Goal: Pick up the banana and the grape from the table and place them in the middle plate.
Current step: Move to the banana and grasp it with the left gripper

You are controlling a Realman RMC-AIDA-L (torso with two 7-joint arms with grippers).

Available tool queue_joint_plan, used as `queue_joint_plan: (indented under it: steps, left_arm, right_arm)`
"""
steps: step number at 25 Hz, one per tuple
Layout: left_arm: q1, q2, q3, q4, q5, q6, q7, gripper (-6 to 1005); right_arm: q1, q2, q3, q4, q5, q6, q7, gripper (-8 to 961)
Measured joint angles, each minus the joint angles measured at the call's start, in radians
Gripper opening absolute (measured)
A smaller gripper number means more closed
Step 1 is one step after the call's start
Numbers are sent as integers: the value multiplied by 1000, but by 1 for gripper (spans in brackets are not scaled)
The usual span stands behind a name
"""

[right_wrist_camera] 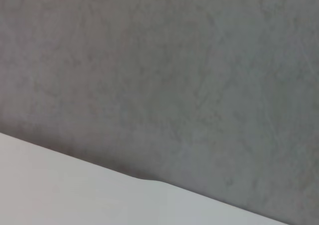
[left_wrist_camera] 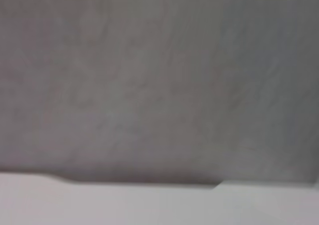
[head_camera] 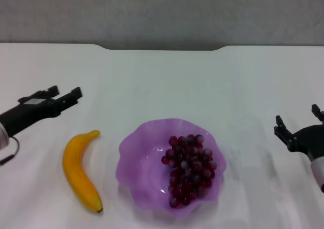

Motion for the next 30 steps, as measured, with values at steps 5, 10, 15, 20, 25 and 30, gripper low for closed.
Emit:
queue_joint_plan:
  steps: [5,10,15,20,25,30]
  left_arm:
    - [85,-5,-141,-294,692,301,-436,781]
    - [161,-94,-330,-522,1411,235,-981,781]
    - [160,-242,-572,-732,2074,-83,-1390,780]
    - [101,-230,-563,-763,2199,-324,-1536,771]
    - [44,-232,-537,-764,2227,-463,-1595,724]
    - [-15,-233,-470,-765,2277,-524,-1723,697]
  right_arm:
    - [7,0,-6,0,0,5,-3,906]
    - [8,0,-6,-3,0,23,-2,906]
    - [15,1,-7,-8,0,24,-1,905]
    - [18,3,-9,-18,4,27,2,905]
    - [18,3,-10,-14,2,28,0,906]
    - [18,3,-10,-18,2,28,1,906]
